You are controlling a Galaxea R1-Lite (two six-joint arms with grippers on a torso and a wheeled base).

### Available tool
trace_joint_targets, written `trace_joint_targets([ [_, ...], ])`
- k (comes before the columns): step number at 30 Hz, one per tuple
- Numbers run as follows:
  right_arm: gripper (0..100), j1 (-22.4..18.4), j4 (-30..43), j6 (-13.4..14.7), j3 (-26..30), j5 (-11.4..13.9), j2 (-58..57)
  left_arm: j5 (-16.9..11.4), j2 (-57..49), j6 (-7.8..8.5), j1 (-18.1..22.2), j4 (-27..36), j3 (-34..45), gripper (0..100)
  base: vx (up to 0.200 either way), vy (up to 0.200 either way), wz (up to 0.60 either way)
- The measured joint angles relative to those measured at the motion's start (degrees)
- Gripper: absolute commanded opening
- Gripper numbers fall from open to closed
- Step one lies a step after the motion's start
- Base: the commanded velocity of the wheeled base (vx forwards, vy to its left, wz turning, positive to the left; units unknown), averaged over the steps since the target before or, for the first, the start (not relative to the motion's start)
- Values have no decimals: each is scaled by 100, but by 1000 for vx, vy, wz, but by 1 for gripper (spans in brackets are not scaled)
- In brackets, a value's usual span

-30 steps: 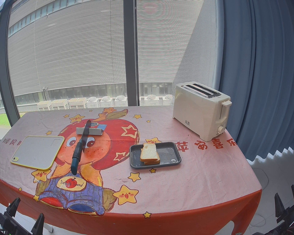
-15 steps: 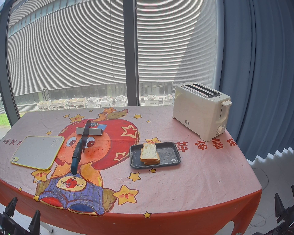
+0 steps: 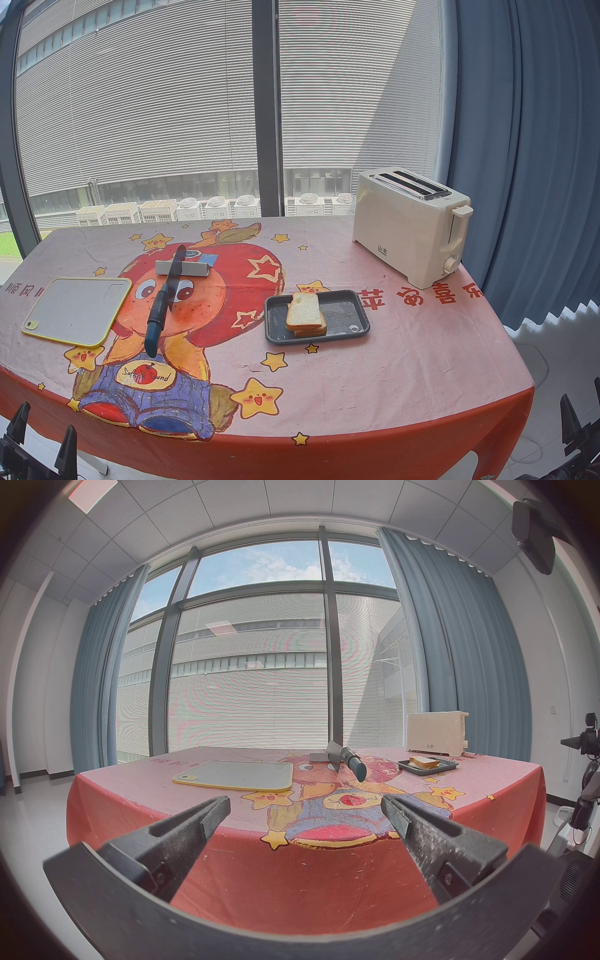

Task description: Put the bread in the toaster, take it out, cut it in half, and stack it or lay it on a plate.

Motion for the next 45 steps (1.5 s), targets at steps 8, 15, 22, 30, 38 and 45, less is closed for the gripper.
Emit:
trace_joint_targets([
  [8,100,4,0,2,2,0,0,0,-11,0,0,7,0,100,0,0,0],
  [15,100,4,-2,0,0,0,0,-2,-13,0,0,7,0,100,0,0,0],
  [22,100,0,2,2,0,7,0,0,-11,0,0,10,0,100,0,0,0],
  [30,100,2,5,29,0,-65,0,0,-11,0,0,10,0,100,0,0,0],
  [38,100,-7,5,29,2,-76,0,0,-11,0,0,10,0,100,0,0,0],
  [45,100,-7,5,18,2,-73,0,-2,-11,0,0,10,0,100,0,0,0],
])
